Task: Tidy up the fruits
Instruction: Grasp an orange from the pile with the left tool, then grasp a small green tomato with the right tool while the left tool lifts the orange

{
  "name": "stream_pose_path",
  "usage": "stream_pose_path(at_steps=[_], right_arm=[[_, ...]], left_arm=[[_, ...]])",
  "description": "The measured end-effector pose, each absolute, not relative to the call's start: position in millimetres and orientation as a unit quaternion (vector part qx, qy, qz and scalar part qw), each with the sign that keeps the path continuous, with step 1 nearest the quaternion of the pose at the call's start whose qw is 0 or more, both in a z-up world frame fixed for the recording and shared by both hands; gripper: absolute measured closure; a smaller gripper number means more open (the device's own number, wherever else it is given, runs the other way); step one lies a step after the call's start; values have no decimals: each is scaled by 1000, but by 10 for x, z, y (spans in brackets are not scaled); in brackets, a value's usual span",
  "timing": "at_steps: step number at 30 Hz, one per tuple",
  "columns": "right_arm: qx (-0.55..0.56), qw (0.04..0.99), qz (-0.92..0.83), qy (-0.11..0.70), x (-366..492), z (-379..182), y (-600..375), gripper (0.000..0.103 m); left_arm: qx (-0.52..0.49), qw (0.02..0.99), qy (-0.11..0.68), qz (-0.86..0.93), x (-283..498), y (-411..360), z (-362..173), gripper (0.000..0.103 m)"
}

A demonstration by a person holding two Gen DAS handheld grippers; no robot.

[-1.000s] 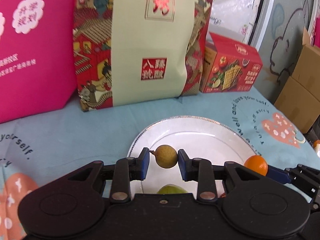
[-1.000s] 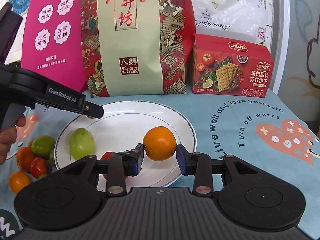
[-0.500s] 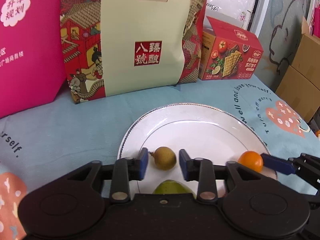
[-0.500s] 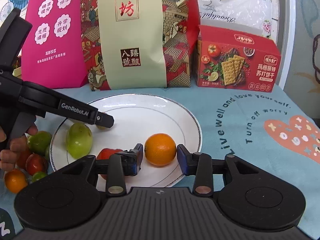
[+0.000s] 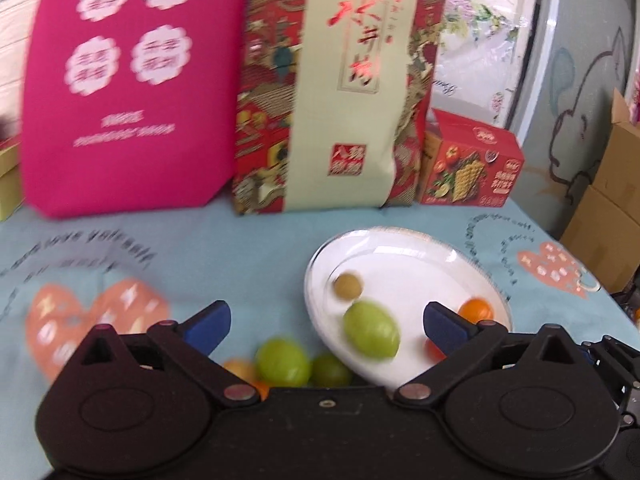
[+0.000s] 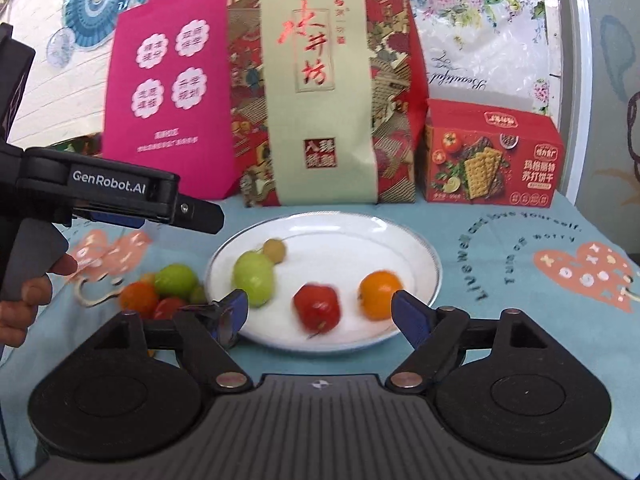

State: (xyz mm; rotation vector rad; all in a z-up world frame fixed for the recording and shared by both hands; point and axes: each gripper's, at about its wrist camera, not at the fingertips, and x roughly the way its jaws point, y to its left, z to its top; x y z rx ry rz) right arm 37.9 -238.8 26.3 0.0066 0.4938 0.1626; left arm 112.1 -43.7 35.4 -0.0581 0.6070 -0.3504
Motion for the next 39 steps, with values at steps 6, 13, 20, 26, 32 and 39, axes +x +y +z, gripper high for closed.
stream_pose_path(at_steps=[6,13,20,26,32,39], right_arm=[[13,960,92,263,141,171,-2261,0],[22,955,86,284,15,83,-2233,0],[21,957,81,279,-47,121,-2217,0],[19,956,80,283,-52,118,-2175,0],[19,954,81,289,-27,106,-2135,0],[8,947,102,303,102,64,-1995,0]], left_arm=[[-28,938,316,-139,744,-231,156,0],[-23,930,343,-134,500,-158,-71,0],[-23,932,326,-154,493,-150,-39,0],[0,927,326,-184,572,-267,-62,0],[17,921,334,-197,654,-311,-129,0],[1,922,337,-189,605,-142,-105,0]])
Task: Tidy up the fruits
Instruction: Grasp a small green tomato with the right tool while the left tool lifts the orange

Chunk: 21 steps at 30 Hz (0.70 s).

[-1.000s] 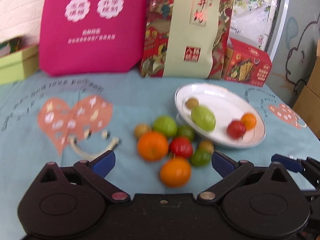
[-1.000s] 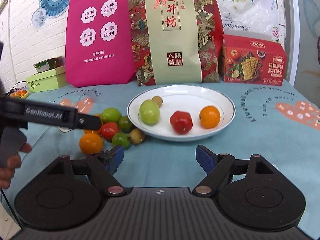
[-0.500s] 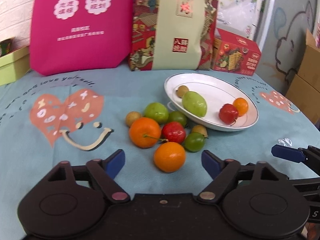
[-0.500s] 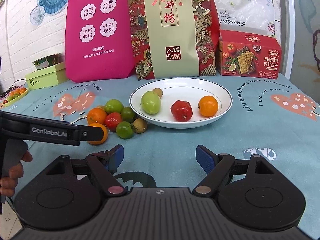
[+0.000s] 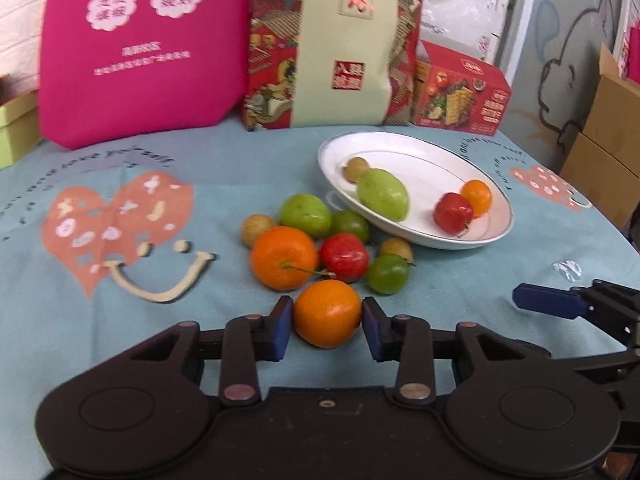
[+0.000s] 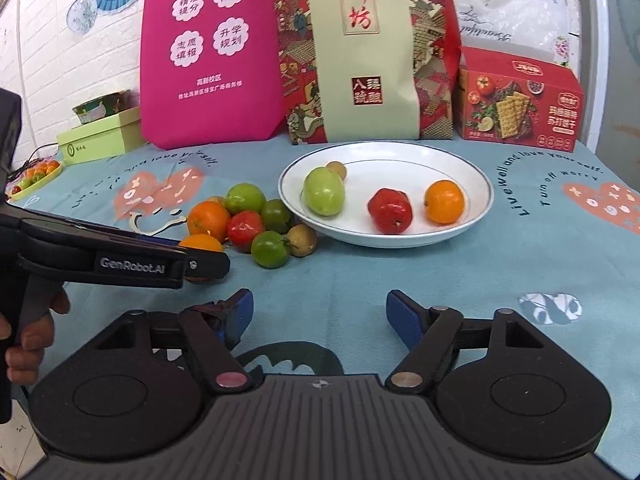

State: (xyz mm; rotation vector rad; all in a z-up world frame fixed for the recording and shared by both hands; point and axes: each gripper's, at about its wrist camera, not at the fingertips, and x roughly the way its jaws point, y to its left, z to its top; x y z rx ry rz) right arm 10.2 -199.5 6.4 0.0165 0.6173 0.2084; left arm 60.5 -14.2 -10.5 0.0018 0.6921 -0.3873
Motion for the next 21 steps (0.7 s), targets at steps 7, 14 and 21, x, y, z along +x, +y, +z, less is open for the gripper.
stream_pose_path(at_steps=[7,14,21], right_arm=[[-5,942,125,312,318,24,-1784,13],[-9,941,122,317,482,-2,-1676,31],[2,940,123,318,562,-23,-1648,40]], left_arm=[[-12,926,342,-159,568,61,-109,0],[-10,927,340,-157,552,101,-112,0],[-17,926,342,-157,606,131,-149,0]])
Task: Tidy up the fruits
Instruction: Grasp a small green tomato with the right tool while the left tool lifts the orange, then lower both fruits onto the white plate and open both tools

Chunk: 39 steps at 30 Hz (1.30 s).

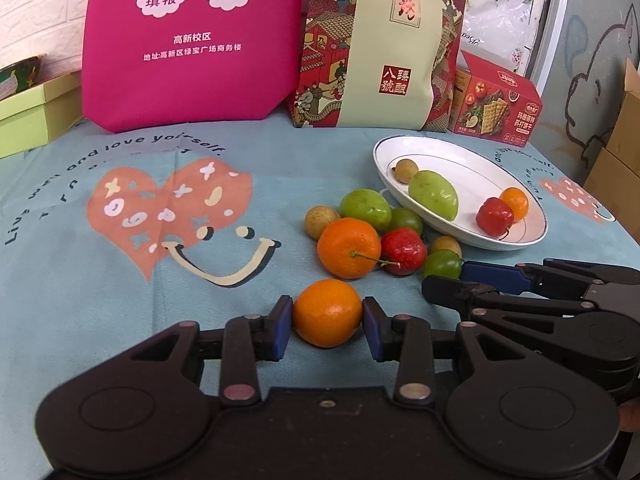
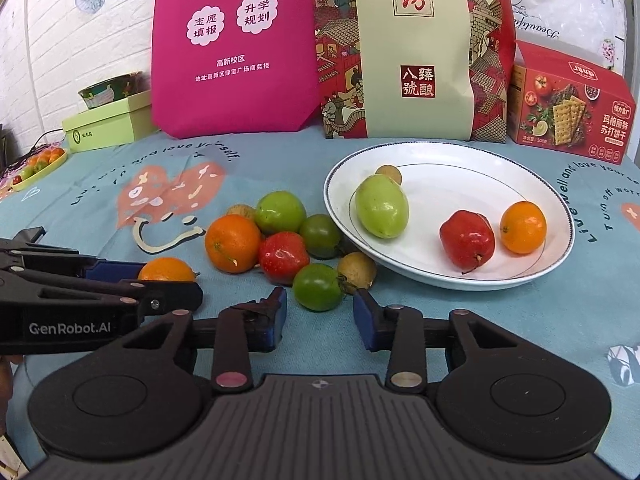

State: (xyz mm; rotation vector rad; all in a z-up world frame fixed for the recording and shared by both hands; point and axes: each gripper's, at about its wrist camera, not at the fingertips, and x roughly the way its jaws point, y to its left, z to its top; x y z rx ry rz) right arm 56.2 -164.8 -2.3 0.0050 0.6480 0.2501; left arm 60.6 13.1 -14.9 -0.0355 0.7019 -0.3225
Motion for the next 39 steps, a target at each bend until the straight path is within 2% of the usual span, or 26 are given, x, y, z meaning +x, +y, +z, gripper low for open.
stream_pose_path(at_steps=[9,12,22,31,39], right_arm=[[6,940,125,317,606,-46,-1599,41],[11,941,122,316,608,-49,-1617,51],[23,952,119,280,412,152,-1850,51],[2,971,66,229,607,391,-2260,51],[-14,970,43,240,1036,294,-2543,51]], left_arm=[[-16,927,341,-154,627,118,-173,0],[-10,928,339,-153,632,101,-180,0],[-20,932,314,-179,583,13,123,0],[-10,931,271,-245,1037,-465,594,0],[-10,916,293,-275,1589,-925,494,0]])
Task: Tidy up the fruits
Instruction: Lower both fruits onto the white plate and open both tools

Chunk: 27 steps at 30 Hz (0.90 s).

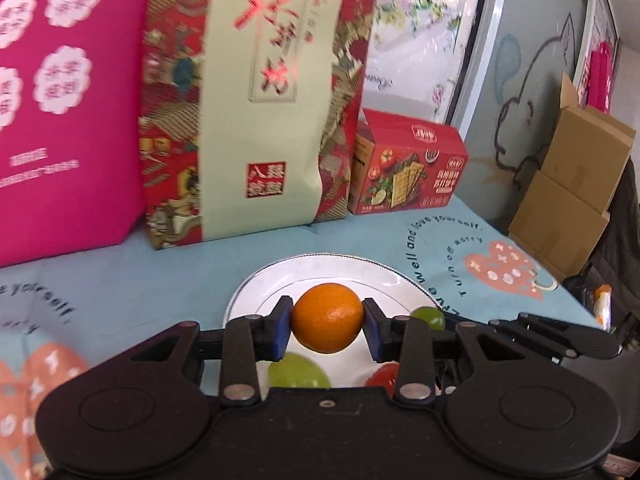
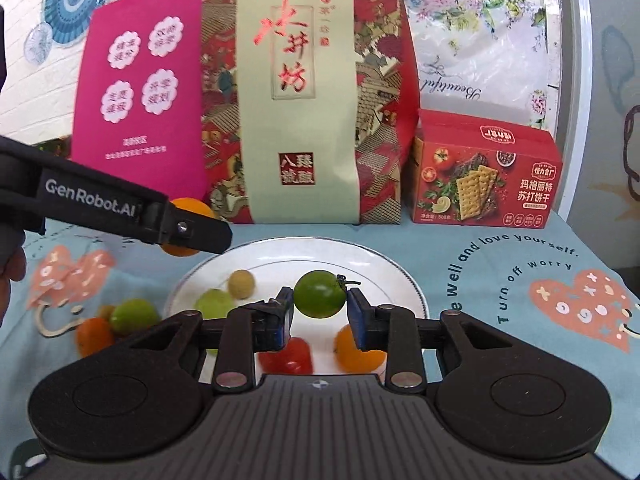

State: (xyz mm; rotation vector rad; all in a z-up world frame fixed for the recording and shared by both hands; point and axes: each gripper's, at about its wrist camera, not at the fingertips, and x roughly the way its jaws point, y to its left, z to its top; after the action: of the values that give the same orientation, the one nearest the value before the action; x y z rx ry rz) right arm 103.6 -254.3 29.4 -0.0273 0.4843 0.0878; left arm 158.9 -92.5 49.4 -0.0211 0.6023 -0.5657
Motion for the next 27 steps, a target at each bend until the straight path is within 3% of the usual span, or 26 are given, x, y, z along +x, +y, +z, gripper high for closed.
stream_pose_path(at_steps=[22,27], right_arm=[[-64,954,35,290,1472,34,-2592,49],[-76,959,27,273,1378,87,-2579,29]], left_arm=[[16,894,344,-288,2072,-1214,-20,0],[4,901,322,-290,1947,-1121,102,0]])
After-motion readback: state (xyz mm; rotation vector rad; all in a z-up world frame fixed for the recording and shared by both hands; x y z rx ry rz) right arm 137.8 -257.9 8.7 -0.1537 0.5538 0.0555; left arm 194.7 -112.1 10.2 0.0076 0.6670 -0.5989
